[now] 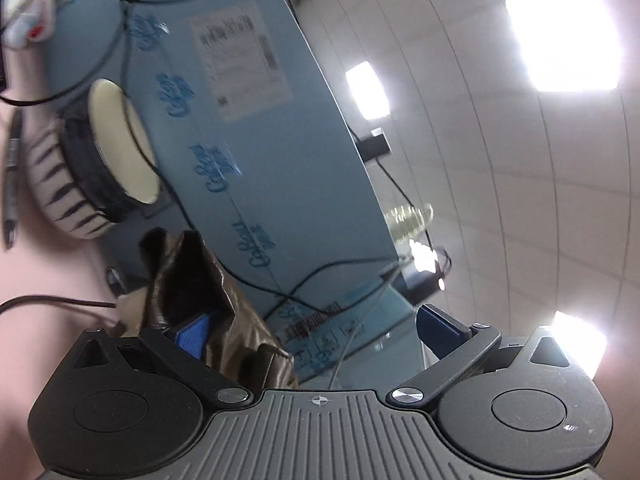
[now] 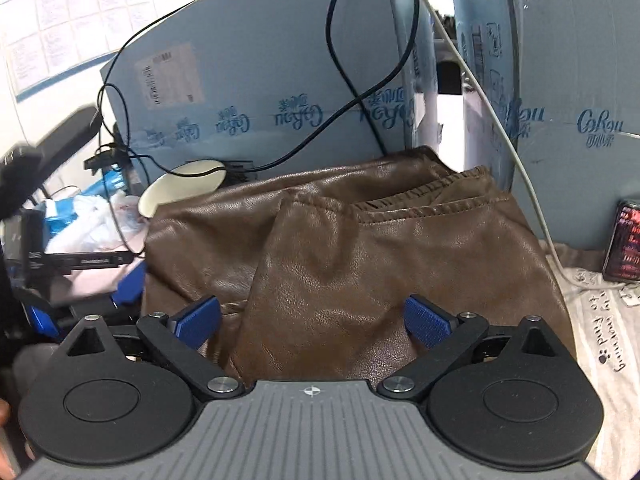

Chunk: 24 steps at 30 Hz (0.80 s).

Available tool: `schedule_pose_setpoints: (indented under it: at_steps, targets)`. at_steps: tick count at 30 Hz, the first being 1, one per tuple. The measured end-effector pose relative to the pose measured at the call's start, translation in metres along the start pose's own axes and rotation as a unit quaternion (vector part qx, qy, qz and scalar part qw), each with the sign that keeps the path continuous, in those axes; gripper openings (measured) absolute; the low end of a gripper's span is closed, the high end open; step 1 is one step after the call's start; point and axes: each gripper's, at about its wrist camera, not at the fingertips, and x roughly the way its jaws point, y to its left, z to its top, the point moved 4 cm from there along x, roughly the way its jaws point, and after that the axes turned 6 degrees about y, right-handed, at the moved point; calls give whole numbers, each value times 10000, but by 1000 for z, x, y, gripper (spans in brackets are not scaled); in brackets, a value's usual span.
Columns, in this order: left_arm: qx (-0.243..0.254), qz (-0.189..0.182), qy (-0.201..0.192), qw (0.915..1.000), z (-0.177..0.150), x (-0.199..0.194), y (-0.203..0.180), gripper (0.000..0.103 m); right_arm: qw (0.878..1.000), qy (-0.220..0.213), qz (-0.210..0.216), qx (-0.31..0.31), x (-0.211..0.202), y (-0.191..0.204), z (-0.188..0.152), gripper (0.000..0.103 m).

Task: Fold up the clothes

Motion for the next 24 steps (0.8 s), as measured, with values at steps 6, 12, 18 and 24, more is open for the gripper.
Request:
schedule_pose_setpoints:
  at_steps: [6, 12, 18, 24]
  targets:
    - [480, 663, 177, 9965, -3, 18, -9, 103, 9998, -211, 1, 70, -7, -19, -2, 46]
    - [1077, 1262, 100, 9861, -12, 26, -20, 97, 9981, -447, 397, 177, -34, -35, -9, 11]
    - [1851, 2100, -50, 9600, -18, 34, -29, 29, 9942, -758, 735, 215, -72, -53, -16, 9]
    - [2373, 2017, -387, 9495, -34, 18, -60, 11, 9877, -1053, 1117, 308, -119, -75, -23, 8]
